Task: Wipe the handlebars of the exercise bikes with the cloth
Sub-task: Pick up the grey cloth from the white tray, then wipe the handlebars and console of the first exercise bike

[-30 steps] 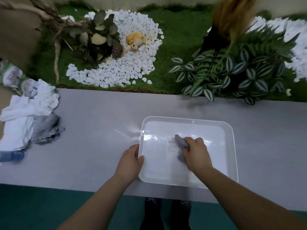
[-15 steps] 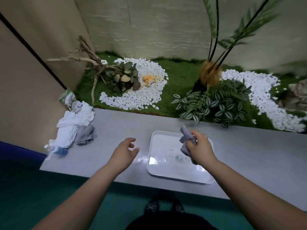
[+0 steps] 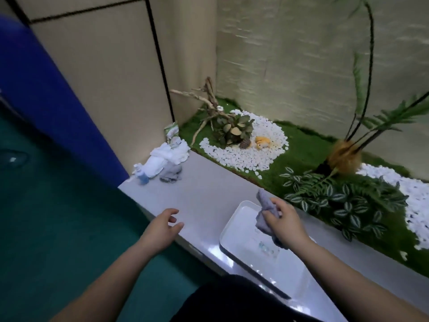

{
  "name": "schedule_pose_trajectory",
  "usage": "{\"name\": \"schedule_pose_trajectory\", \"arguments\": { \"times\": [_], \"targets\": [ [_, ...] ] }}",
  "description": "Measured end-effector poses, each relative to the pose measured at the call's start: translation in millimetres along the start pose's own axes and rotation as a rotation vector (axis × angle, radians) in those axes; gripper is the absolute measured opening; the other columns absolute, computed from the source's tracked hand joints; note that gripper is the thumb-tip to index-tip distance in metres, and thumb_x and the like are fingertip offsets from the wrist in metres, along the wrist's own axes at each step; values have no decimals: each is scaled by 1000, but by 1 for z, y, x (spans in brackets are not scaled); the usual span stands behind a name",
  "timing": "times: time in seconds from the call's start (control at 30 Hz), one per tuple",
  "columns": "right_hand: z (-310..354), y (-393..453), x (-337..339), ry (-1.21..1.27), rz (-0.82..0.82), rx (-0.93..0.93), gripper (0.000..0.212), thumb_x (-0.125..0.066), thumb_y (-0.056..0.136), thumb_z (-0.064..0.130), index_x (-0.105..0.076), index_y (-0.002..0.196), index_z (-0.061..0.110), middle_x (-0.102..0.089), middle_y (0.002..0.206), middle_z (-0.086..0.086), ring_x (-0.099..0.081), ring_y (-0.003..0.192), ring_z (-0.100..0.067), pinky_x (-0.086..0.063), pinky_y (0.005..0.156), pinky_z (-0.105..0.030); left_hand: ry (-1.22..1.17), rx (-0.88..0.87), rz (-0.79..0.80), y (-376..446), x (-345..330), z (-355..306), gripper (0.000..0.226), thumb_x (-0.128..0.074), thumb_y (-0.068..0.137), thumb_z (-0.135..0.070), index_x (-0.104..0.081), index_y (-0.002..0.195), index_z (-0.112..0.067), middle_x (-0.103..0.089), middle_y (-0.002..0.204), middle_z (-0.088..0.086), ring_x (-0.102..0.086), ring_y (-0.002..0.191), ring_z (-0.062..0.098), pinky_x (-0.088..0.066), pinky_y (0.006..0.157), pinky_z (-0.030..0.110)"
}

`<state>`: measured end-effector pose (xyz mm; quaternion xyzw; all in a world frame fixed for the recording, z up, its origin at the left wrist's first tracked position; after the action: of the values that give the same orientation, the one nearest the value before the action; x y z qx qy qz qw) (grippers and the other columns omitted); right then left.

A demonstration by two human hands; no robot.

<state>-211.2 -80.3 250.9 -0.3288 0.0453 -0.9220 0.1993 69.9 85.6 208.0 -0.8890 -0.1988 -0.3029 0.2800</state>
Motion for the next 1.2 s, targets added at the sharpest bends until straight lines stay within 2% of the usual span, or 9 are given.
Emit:
{"name": "schedule_pose_trajectory", "arguments": {
  "times": [0.07,0.2,0.33,0.43,0.6,0.73,0.9,1.1,1.2],
  "targets": [
    [6,-1,-3,-8,76,35,15,-55,87,20,-61,99,27,-63,91,-6,-57,63,-11,-41,48,-20,2,38,-62,-27,2,11,43,-62,85,-29,-51,126,-18,-59,107,1,-58,93,15,-42,78,24],
    [28,-15,-26,47,310,103,13,-51,92,24,-59,102,27,-61,72,-10,-42,30,-5,-32,34,-18,-24,141,-175,-88,8,33,44,-61,86,-30,-49,126,-17,-59,114,3,-58,98,18,-45,86,28],
    [59,-45,-65,55,496,158,12,-49,92,24,-59,98,27,-64,72,-16,-38,32,-14,-32,37,-21,-67,257,-302,-152,17,57,45,-59,88,-32,-47,129,-19,-57,116,1,-58,102,19,-46,89,30],
    [87,-76,-103,28,586,254,14,-49,90,22,-61,96,25,-65,72,-13,-40,29,-8,-32,36,-19,-80,333,-385,-199,23,80,45,-57,88,-34,-46,130,-20,-56,119,1,-57,100,18,-46,87,28],
    [129,-146,-168,-38,707,471,13,-54,85,11,-63,88,21,-66,73,-5,-54,50,-16,-40,41,-16,-167,492,-535,-286,34,128,48,-57,88,-36,-44,132,-20,-54,121,1,-57,99,17,-47,85,28],
    [150,-215,-225,-108,831,594,14,-56,85,15,-62,92,25,-68,82,-3,-60,60,-20,-44,44,-22,-224,605,-648,-361,41,172,47,-58,88,-35,-45,131,-20,-55,120,2,-57,100,20,-47,82,27],
    [165,-298,-290,-166,955,678,25,-61,82,28,-61,107,30,-62,106,-5,-63,86,-18,-45,66,-27,-260,693,-758,-457,51,227,46,-58,87,-36,-46,129,-21,-56,119,2,-56,99,18,-44,81,26],
    [195,-402,-347,-150,1043,753,24,-62,83,28,-62,107,32,-62,108,-4,-63,76,-16,-42,54,-22,-317,745,-917,-570,69,283,46,-61,86,-33,-47,128,-20,-59,118,4,-59,96,19,-46,81,28],
    [215,-450,-374,-123,1079,787,26,-63,82,28,-62,107,33,-63,110,-3,-63,82,-18,-42,66,-22,-336,772,-992,-622,81,307,46,-61,87,-31,-47,129,-19,-61,117,3,-58,90,17,-44,77,26]
  ]
}}
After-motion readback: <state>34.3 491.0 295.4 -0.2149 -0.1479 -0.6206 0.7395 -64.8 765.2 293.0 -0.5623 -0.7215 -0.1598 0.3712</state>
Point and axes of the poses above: each hand's wrist, its own y-axis towards the middle knuckle, its own x-axis out of the back of the hand, z = x × y, the point moved 7 cm from there along y, towards the middle knuckle
